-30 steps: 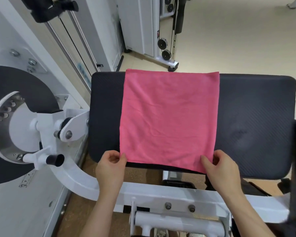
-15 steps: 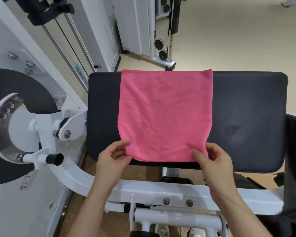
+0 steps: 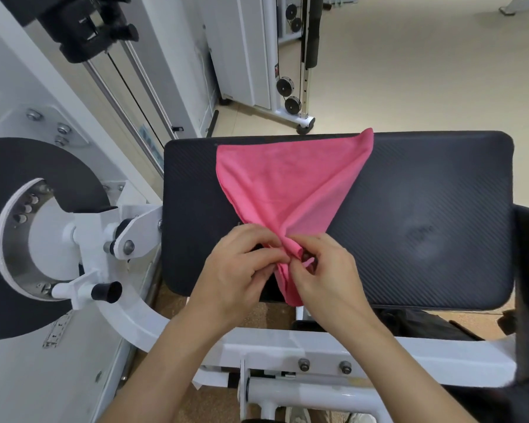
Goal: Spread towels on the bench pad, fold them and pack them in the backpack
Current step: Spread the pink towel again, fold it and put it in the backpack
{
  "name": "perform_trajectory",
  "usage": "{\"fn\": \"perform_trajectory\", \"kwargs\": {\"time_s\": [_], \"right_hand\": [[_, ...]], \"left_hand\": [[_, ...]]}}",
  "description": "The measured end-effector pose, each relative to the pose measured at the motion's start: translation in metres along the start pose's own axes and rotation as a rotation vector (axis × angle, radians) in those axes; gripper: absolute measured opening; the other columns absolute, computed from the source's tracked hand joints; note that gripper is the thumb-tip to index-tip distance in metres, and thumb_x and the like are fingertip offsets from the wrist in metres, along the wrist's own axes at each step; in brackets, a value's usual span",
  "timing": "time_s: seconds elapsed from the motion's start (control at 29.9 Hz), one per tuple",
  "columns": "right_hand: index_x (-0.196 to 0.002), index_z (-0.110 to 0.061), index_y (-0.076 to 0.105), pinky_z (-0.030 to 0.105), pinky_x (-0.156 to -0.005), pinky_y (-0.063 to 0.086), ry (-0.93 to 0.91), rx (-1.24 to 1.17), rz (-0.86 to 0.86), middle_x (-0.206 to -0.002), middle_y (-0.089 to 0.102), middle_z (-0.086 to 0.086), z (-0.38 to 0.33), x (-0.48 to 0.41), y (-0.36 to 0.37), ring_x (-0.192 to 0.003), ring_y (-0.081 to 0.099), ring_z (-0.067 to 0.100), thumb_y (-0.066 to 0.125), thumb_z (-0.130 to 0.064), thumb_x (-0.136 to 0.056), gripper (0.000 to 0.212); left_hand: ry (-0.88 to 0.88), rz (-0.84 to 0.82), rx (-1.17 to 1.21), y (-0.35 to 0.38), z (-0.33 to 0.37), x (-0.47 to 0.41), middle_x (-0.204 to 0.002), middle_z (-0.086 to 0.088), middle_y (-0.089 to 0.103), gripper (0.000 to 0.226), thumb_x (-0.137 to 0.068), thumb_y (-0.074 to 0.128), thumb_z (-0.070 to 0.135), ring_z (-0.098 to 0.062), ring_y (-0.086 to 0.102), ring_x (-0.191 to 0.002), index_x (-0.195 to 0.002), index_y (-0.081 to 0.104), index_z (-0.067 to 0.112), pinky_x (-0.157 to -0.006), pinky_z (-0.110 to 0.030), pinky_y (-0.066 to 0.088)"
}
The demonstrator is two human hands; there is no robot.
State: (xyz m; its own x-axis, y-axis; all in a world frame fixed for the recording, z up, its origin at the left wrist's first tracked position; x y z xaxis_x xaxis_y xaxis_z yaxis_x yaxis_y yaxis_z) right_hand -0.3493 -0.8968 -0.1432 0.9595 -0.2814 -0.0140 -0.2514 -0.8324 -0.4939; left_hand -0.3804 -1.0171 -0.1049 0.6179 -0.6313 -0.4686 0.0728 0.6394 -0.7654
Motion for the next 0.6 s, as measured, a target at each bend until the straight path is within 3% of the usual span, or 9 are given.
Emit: {"fn": "perform_trajectory", "kwargs": {"time_s": [0.13, 0.37, 0.5, 0.6], "right_hand": [[-0.105, -0.029, 0.073, 0.015, -0.073, 0.048, -0.060, -0.004, 0.029, -0.092, 0.069, -0.013, -0.012, 0.001, -0.014, -0.083, 0.061, 0.004, 0.065, -0.012, -0.088, 0.026], [-0.096, -0.025, 0.076, 0.005, -0.063, 0.043, -0.072, -0.048, 0.084, -0.066, 0.063, -0.026, -0.021, 0.003, -0.037, -0.067, 0.060, -0.007, 0.073, -0.015, -0.083, 0.016], [-0.100, -0.028, 0.076, 0.005, -0.060, 0.040, -0.124, -0.006, 0.061, -0.070, 0.066, -0.023, -0.031, 0.005, -0.040, -0.061, 0.058, -0.005, 0.070, -0.015, -0.085, 0.021], [-0.100, -0.031, 0.074, 0.009, -0.061, 0.041, -0.171, -0.012, 0.038, -0.078, 0.069, -0.018, -0.038, 0.007, -0.042, -0.068, 0.061, 0.000, 0.065, -0.022, -0.088, 0.018]], "left_hand": [[-0.069, 0.018, 0.094, -0.002, -0.001, -0.008, -0.098, 0.009, 0.071, 0.016, -0.087, 0.065, 0.012, -0.008, 0.064, -0.095, -0.098, 0.076, 0.014, -0.085, -0.030, 0.052], [-0.288, 0.092, 0.287, -0.011, -0.004, -0.015, -0.096, 0.015, 0.070, 0.038, -0.079, 0.076, -0.001, -0.003, 0.066, -0.090, -0.107, 0.072, 0.026, -0.083, -0.015, 0.050], [-0.298, 0.099, 0.313, -0.015, -0.002, -0.017, -0.096, 0.013, 0.069, 0.041, -0.080, 0.075, 0.005, -0.004, 0.066, -0.090, -0.111, 0.067, 0.030, -0.082, -0.012, 0.049], [-0.275, 0.091, 0.302, -0.016, 0.003, -0.021, -0.096, 0.013, 0.069, 0.032, -0.082, 0.071, 0.011, -0.007, 0.066, -0.090, -0.110, 0.070, 0.027, -0.080, -0.015, 0.050]]}}
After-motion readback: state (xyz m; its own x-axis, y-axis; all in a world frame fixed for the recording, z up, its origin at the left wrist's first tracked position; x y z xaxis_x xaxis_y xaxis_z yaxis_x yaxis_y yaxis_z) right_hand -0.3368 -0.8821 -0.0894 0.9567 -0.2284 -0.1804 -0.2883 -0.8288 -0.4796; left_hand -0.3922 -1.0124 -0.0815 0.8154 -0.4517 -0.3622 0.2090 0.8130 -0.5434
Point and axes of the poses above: each hand's wrist, its own x-axis away from the middle knuckle, its own y-axis out of the palm, z = x × y, the point moved 9 cm from there along -x, towards the middle knuckle
